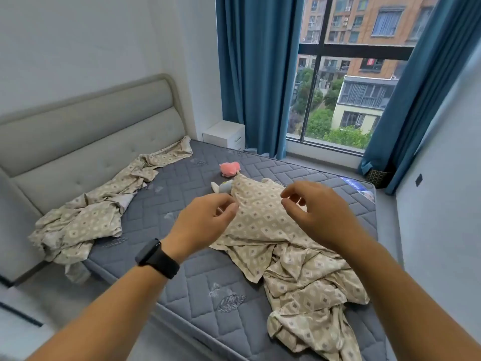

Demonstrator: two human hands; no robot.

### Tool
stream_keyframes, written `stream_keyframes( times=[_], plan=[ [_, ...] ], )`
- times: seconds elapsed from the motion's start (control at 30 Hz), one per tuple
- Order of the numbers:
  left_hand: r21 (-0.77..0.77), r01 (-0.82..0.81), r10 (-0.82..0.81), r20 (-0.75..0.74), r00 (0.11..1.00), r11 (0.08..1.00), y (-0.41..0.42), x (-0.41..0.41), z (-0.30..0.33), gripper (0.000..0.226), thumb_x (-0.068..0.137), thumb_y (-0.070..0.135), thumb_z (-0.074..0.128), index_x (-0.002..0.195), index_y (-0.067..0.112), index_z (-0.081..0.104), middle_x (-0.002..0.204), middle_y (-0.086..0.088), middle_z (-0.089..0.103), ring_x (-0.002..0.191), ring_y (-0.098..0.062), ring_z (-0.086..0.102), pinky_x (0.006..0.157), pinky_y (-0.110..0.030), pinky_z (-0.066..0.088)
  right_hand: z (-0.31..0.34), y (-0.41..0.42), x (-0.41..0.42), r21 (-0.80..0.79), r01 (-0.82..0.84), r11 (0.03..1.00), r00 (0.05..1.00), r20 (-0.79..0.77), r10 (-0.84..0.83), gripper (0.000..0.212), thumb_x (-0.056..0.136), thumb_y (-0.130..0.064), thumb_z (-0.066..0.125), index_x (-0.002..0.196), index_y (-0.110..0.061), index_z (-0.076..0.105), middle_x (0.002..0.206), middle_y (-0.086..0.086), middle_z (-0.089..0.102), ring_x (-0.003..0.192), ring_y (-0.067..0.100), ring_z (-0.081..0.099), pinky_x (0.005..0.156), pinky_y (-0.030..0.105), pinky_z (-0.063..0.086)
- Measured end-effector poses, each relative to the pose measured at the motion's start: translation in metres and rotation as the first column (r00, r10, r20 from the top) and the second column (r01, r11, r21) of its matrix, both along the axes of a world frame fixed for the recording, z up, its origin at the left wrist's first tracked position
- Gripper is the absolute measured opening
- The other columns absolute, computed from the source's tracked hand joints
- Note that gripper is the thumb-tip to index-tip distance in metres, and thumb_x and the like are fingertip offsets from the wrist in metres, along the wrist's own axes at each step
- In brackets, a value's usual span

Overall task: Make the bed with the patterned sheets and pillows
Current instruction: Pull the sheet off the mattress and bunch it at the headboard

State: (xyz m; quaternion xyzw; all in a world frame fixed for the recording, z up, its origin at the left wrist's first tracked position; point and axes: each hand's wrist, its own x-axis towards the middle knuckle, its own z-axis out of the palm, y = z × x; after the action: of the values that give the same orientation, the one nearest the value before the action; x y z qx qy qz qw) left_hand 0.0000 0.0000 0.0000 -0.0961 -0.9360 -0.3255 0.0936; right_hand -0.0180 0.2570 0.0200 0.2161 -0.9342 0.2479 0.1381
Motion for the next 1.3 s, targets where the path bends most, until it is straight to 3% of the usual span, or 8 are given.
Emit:
stream_keyframes(
  times=[0.17, 0.3, 0.37, 0.6, 0.9, 1.07, 1.3],
  plan=[
    [0.169, -0.025, 0.009, 0.094, 0.996, 0.985, -0.02, -0.03, -0.021, 0.018, 0.101, 0.037, 0.054, 0.095, 0.033, 0.071, 0.085, 0.019, 0.07, 0.077, -0.002, 0.064, 0.073, -0.036, 0.055, -0.022, -0.031, -0.029, -0.01, -0.011, 1.0, 0.999, 0.048, 0.011, 0.014, 0.097, -0.041, 0.055, 0.107, -0.036, 0.064, 0.092, -0.024, 0.06, 0.09, 0.001, 0.056, 0.077, 0.031, 0.053],
    [0.29, -0.007, -0.041, 0.157, 0.987, 0.957, -0.051, -0.062, -0.04, 0.02, 0.098, 0.039, 0.053, 0.092, 0.034, 0.072, 0.084, 0.006, 0.073, 0.076, -0.014, 0.065, 0.075, -0.042, 0.056, -0.033, -0.067, -0.061, -0.024, 0.006, 1.0, 0.996, 0.093, -0.004, 0.011, 0.097, -0.037, 0.057, 0.102, -0.034, 0.067, 0.092, -0.022, 0.062, 0.091, 0.001, 0.056, 0.079, 0.03, 0.051],
    [0.32, 0.012, -0.076, 0.189, 0.979, 0.947, -0.068, -0.082, -0.045, 0.019, 0.099, 0.035, 0.055, 0.091, 0.034, 0.072, 0.084, 0.009, 0.073, 0.078, -0.015, 0.067, 0.076, -0.042, 0.057, -0.038, -0.091, -0.082, -0.059, 0.044, 0.997, 0.994, 0.107, -0.038, 0.008, 0.097, -0.035, 0.058, 0.097, -0.035, 0.067, 0.09, -0.021, 0.062, 0.089, 0.001, 0.056, 0.079, 0.03, 0.051],
    [0.348, 0.102, -0.195, 0.244, 0.95, 0.932, -0.106, -0.145, -0.05, 0.019, 0.1, 0.03, 0.056, 0.093, 0.032, 0.073, 0.085, 0.012, 0.073, 0.079, -0.014, 0.068, 0.08, -0.042, 0.057, -0.049, -0.152, -0.127, -0.05, 0.149, 0.988, 0.975, 0.173, -0.139, 0.011, 0.098, -0.037, 0.056, 0.097, -0.035, 0.067, 0.091, -0.021, 0.062, 0.091, 0.002, 0.055, 0.081, 0.03, 0.05],
    [0.324, 0.16, -0.268, 0.325, 0.907, 0.933, -0.136, -0.173, -0.072, 0.019, 0.1, 0.03, 0.055, 0.092, 0.034, 0.072, 0.086, 0.012, 0.072, 0.081, -0.015, 0.068, 0.083, -0.042, 0.057, -0.076, -0.173, -0.135, -0.091, 0.23, 0.969, 0.942, 0.273, -0.198, 0.011, 0.097, -0.036, 0.057, 0.093, -0.035, 0.067, 0.089, -0.021, 0.063, 0.088, 0.001, 0.057, 0.079, 0.031, 0.051],
    [0.291, 0.112, -0.211, 0.336, 0.918, 0.95, -0.152, -0.169, -0.067, 0.019, 0.101, 0.029, 0.054, 0.095, 0.033, 0.072, 0.084, 0.013, 0.071, 0.08, -0.014, 0.066, 0.08, -0.039, 0.056, -0.08, -0.192, -0.157, -0.071, 0.14, 0.988, 0.932, 0.346, -0.107, 0.012, 0.098, -0.038, 0.056, 0.096, -0.036, 0.067, 0.091, -0.021, 0.063, 0.089, -0.001, 0.056, 0.078, 0.028, 0.049],
    [0.253, -0.064, -0.043, 0.394, 0.918, 0.965, -0.221, -0.172, -0.088, 0.02, 0.1, 0.027, 0.055, 0.092, 0.031, 0.072, 0.084, 0.011, 0.073, 0.079, -0.019, 0.068, 0.083, -0.046, 0.056, -0.102, -0.256, -0.179, -0.083, 0.013, 0.996, 0.92, 0.39, 0.021, 0.013, 0.099, -0.038, 0.056, 0.1, -0.031, 0.068, 0.095, -0.017, 0.063, 0.09, 0.002, 0.055, 0.08, 0.028, 0.047]
  ],
)
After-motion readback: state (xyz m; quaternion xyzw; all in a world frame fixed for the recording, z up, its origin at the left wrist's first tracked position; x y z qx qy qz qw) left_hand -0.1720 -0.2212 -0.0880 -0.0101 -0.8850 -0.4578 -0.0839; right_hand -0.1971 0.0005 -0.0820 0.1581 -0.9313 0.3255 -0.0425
